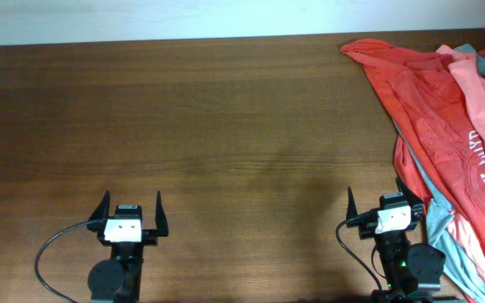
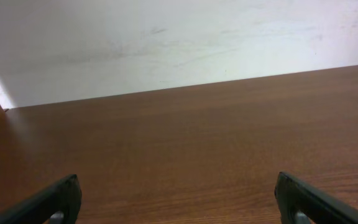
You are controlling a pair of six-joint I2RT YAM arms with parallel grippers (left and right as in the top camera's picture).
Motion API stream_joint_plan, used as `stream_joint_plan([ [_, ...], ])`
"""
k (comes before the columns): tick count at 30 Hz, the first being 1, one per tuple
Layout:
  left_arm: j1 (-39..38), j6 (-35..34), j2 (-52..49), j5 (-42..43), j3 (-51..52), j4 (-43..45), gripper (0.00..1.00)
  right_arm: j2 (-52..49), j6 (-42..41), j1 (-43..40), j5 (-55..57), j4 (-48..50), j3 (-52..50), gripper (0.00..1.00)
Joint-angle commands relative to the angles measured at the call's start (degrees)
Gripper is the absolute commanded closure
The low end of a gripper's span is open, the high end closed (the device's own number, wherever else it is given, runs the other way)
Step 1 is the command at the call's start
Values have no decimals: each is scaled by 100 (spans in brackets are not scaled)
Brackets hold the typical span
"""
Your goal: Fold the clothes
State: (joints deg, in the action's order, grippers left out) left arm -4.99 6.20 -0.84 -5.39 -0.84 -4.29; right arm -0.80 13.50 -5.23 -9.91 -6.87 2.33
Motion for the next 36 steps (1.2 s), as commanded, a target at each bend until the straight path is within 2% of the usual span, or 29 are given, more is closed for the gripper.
stream_joint_plan([
  [1, 28, -55, 48, 42, 31, -7, 1, 44, -22, -46, 70, 4, -52, 1],
  [16, 28, -52, 48, -4, 31, -2, 1, 44, -33, -46, 4, 4, -52, 2],
  [23, 28, -57, 48, 2, 31, 81, 1, 44, -1132, -46, 7, 4, -50, 1],
  [26, 28, -57, 48, 28, -4, 74, 1, 44, -1178, -46, 9, -13, -17, 1],
  [36, 28, -57, -295, 328, -750, -352, 1, -380, -1255, -46, 463, -916, 1095, 1],
])
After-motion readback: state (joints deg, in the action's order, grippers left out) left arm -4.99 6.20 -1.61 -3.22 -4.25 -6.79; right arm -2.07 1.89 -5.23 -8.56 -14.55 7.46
